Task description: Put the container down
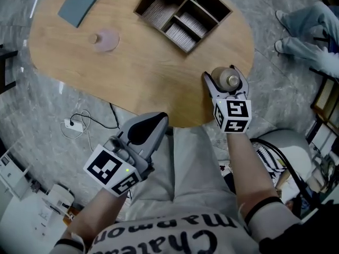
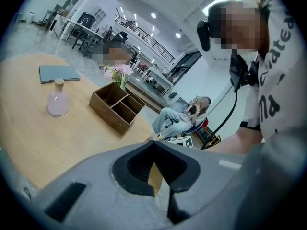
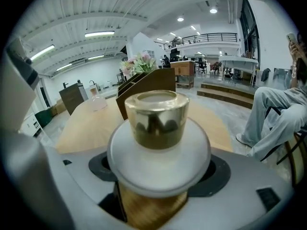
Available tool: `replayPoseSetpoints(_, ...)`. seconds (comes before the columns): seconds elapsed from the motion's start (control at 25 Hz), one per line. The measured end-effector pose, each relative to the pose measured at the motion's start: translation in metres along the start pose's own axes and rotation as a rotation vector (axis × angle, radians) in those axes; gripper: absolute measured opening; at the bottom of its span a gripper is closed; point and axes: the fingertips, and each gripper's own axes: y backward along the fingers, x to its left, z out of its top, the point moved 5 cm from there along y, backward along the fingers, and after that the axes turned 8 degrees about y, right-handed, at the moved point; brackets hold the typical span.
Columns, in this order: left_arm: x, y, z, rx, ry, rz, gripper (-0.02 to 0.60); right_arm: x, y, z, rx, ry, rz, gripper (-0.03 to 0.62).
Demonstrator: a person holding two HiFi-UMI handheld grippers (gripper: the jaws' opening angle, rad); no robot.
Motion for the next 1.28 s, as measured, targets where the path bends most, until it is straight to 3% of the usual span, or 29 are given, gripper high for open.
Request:
replayPoseSetpoints(0.32,0.007,0.016,0.003,-0.029,0.025,0.026,0.014,0.005,-0.002,-0.004,0.048,0.050,-0.037,0.342)
replayPoseSetpoints(0.6,0.005,0.016,0.005,-0.041,0.025,0.032,0.014,0.003,-0.003,-0.004,0.047,0.053,-0.022,0.342)
replayPoseSetpoints(0.84,0.004,0.021,0.013,-0.042,0.022,0.090,0.014,0.006,-0.003,-0.005,0.071,0.082,0.023,0.347)
replayPoseSetpoints(1.0,-0.008,0.015,0.022,-0.052,0.006,0.109,0.014,0.004,-0.002,-0.007,0.079,0.127,0.056,0.348)
replayPoseSetpoints(1.28,-0.035,0.002,0.038,-0.036,-0.022,0.109,0.014,0.009,0.001,-0.006,0.110,0.115,0.061,0.351)
